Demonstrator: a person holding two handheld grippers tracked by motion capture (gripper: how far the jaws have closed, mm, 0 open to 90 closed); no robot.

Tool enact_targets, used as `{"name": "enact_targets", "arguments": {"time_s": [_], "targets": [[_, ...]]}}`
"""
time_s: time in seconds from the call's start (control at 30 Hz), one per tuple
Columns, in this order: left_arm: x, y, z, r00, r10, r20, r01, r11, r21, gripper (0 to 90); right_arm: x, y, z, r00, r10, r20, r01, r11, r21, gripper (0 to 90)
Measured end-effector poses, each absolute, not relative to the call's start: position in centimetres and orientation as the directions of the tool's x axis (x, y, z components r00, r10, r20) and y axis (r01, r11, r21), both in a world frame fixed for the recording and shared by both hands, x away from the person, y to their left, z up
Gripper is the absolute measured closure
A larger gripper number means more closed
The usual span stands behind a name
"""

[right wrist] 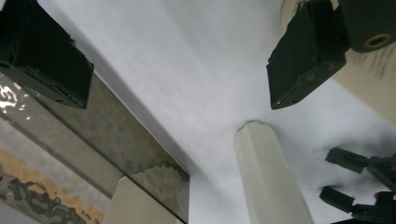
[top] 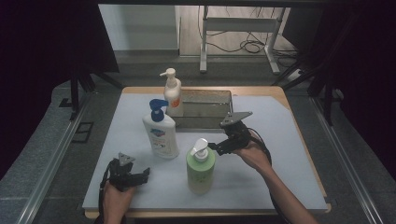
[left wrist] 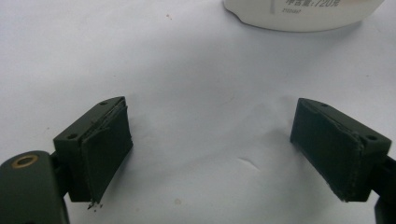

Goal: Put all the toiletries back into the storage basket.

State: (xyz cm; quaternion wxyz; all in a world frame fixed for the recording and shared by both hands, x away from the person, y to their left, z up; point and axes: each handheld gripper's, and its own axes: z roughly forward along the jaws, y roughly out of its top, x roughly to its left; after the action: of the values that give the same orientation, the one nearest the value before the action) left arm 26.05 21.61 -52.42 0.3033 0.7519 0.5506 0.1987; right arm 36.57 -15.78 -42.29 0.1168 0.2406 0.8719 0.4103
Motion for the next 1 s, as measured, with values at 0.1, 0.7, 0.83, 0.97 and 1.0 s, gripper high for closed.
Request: {"name": "enact_targets", "arguments": {"time_s": [0.1, 0.7, 0.83, 0.97, 1.0], "targets": [[26.1, 21.6, -52.4, 0.315, 0.949, -0.034, 0.707, -0.211, 0.675, 11.7, 36.1, -16.4, -42.5, -0.855, 0.519, 0.0, 0.329, 0.541, 0.774, 5.3], [26.0, 21.6, -52.4, 0.316, 0.948, -0.034, 0.706, -0.211, 0.676, 11.6, 33.3, -18.7, -44.4, -0.865, 0.5, 0.024, 0.336, 0.544, 0.769, 0.0], [26.0, 21.6, -52.4, 0.316, 0.948, -0.034, 0.706, -0.211, 0.676, 11.6, 32.5, -19.2, -44.6, -0.868, 0.495, 0.037, 0.341, 0.542, 0.768, 0.0], [26.0, 21.6, -52.4, 0.313, 0.949, -0.036, 0.707, -0.208, 0.676, 11.6, 31.6, -19.5, -44.8, -0.871, 0.49, 0.044, 0.342, 0.539, 0.77, 0.0], [26.0, 21.6, -52.4, 0.313, 0.949, -0.036, 0.707, -0.208, 0.676, 11.6, 31.4, -19.5, -44.8, -0.871, 0.489, 0.046, 0.343, 0.539, 0.769, 0.0]]}}
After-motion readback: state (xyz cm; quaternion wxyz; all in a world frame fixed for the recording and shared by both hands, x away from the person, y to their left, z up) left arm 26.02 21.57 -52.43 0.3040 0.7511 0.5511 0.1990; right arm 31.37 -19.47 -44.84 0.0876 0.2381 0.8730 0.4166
